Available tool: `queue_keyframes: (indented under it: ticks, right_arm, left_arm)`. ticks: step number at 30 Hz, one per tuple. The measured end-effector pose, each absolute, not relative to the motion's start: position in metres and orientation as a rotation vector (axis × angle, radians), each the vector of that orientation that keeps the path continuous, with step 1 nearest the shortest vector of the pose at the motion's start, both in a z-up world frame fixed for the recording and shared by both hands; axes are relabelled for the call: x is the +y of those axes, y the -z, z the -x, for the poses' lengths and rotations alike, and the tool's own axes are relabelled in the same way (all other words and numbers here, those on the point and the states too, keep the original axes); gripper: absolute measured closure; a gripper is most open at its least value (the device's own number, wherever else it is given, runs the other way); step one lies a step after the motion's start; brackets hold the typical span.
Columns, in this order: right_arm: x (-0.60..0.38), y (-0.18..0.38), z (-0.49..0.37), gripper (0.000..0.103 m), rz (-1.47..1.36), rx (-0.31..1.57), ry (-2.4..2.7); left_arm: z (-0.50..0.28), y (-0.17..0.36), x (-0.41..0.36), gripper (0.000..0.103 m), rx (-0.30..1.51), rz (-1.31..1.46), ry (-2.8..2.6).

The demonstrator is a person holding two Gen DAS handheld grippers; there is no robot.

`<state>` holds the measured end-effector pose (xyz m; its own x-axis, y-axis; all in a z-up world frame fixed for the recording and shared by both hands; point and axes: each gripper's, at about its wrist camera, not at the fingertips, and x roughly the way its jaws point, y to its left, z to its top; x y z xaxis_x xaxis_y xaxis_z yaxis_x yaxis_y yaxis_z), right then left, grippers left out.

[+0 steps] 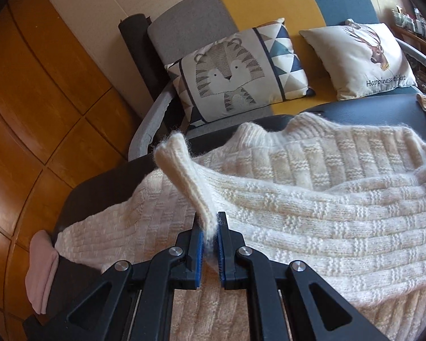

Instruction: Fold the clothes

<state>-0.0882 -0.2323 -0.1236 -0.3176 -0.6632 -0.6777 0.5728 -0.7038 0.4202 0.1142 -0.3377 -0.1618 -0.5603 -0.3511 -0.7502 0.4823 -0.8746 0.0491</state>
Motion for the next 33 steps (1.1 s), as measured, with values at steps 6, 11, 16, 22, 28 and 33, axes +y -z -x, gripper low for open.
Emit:
queue_keyframes:
  ticks: [6,11,16,22,28,33]
  right_arm:
    - [-0.243,0.131,0.081,0.096,-1.155,-0.098,2.029]
    - [-0.247,0.142,0.079,0.096,-1.181,-0.093,2.011]
    - [-0.251,0.150,0.076,0.096,-1.182,-0.055,2.011]
    - [-0.259,0.154,0.067,0.078,-1.181,0.013,1.987]
    - [-0.247,0.131,0.052,0.076,-1.117,0.080,1.973]
    - [-0.171,0.108,0.035,0.078,-0.965,-0.038,2.058]
  left_arm:
    - [-0.114,0.162,-0.338,0.003,0.219,-1.112,2.415]
    - [-0.115,0.163,-0.338,0.003,0.219,-1.112,2.416]
    - [-0.114,0.163,-0.338,0.002,0.219,-1.110,2.414]
    - [-0.114,0.164,-0.339,0.002,0.223,-1.111,2.415]
    - [-0.115,0.165,-0.340,0.002,0.232,-1.115,2.418]
    - [-0.116,0.162,-0.340,0.003,0.245,-1.119,2.420]
